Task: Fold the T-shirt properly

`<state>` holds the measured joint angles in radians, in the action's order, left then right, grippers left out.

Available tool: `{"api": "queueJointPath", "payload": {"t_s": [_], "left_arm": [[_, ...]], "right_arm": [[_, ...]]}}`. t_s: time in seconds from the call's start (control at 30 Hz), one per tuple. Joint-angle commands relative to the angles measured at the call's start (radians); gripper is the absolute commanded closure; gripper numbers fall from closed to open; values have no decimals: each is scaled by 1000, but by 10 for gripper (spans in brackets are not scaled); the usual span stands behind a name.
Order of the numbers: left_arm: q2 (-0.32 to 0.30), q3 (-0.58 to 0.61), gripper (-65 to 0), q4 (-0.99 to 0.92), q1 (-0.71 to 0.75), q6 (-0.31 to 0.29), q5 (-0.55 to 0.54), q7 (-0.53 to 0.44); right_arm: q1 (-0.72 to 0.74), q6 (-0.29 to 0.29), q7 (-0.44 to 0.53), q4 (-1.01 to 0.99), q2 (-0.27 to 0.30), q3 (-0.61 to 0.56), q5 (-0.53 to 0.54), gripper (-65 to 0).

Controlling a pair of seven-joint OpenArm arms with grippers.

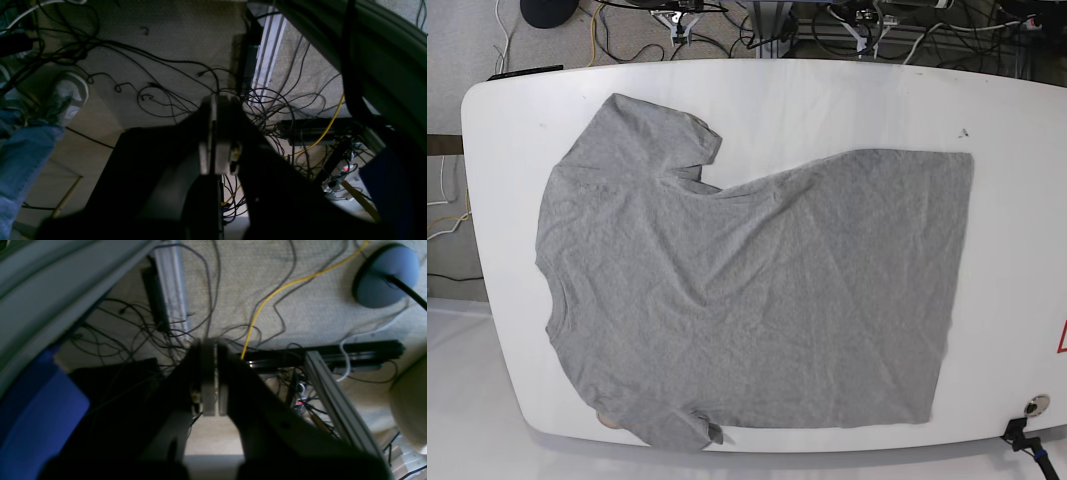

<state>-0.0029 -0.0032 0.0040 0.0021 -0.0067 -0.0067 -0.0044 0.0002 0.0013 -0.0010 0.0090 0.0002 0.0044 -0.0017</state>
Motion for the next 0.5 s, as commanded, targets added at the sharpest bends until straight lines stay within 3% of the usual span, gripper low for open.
{"api": "queueJointPath", "payload": {"t_s": [0.0, 0.47], "left_arm": [[2, 9, 0, 14, -1, 4, -8, -9], [-4, 7, 0, 18, 7, 6, -20, 3]], "right_arm": [[2, -6, 17, 0, -5, -4, -9, 0], [-24, -5, 3, 3, 18, 0, -14, 0]]}}
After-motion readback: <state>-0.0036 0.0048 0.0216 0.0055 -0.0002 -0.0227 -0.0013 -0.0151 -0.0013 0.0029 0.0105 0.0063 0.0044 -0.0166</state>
